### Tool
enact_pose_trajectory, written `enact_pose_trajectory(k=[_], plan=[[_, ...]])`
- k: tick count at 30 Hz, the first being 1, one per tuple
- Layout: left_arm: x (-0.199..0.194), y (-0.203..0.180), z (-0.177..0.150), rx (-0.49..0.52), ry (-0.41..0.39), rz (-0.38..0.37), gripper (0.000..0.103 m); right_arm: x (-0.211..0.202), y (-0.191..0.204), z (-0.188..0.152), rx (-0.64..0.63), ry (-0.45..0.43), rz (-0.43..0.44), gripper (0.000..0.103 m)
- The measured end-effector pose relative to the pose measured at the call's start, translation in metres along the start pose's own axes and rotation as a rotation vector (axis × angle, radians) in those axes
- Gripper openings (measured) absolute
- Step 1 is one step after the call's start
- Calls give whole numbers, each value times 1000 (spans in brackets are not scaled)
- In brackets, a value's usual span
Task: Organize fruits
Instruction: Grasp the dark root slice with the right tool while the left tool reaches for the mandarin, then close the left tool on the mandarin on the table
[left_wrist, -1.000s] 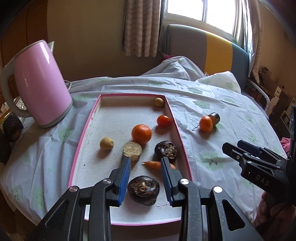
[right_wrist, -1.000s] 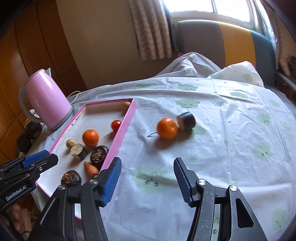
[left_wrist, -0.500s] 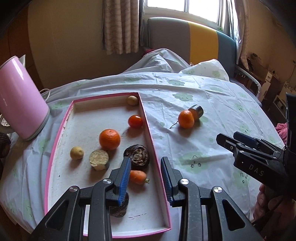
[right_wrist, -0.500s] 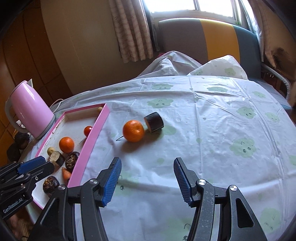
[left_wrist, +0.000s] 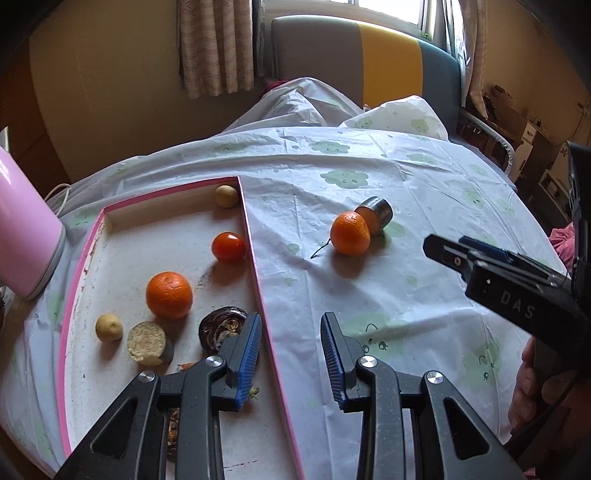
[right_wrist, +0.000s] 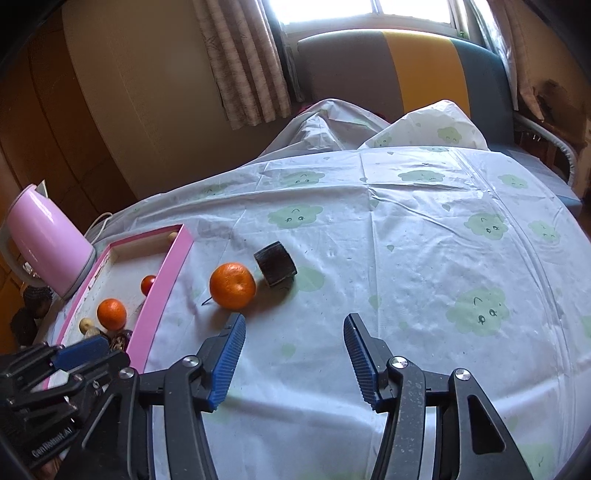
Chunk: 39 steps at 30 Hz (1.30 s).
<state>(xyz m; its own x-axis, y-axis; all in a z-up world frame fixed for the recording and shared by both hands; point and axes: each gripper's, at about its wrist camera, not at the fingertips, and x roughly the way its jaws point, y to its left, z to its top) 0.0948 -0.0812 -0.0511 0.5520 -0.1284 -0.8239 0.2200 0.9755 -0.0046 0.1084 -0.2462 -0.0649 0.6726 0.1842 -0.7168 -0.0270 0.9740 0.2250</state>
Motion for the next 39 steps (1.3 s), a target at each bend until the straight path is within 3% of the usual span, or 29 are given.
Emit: enact_pose_trajectory(k=[8, 17, 20, 21, 31, 35, 39], plan=[[12, -6, 7, 11, 21, -18, 34, 29, -3, 26, 23, 2, 31, 52], [24, -8, 15, -8, 47, -56, 33, 80, 2, 41, 57, 88, 108, 52], [28, -7, 17, -23, 56, -71, 34, 84, -1, 41, 69, 86, 108, 40], [29, -7, 19, -27, 58, -76, 34, 83, -1, 40, 62, 85, 104, 39], [39, -12, 33, -82, 77, -134, 34, 54, -28, 27, 56, 25, -64, 39], [44, -13, 45, -129, 68, -172, 49, 48, -33, 21, 6, 3, -145, 39], [52, -18, 59, -153, 68, -175, 52, 47, -38, 21, 18, -9, -170, 39]])
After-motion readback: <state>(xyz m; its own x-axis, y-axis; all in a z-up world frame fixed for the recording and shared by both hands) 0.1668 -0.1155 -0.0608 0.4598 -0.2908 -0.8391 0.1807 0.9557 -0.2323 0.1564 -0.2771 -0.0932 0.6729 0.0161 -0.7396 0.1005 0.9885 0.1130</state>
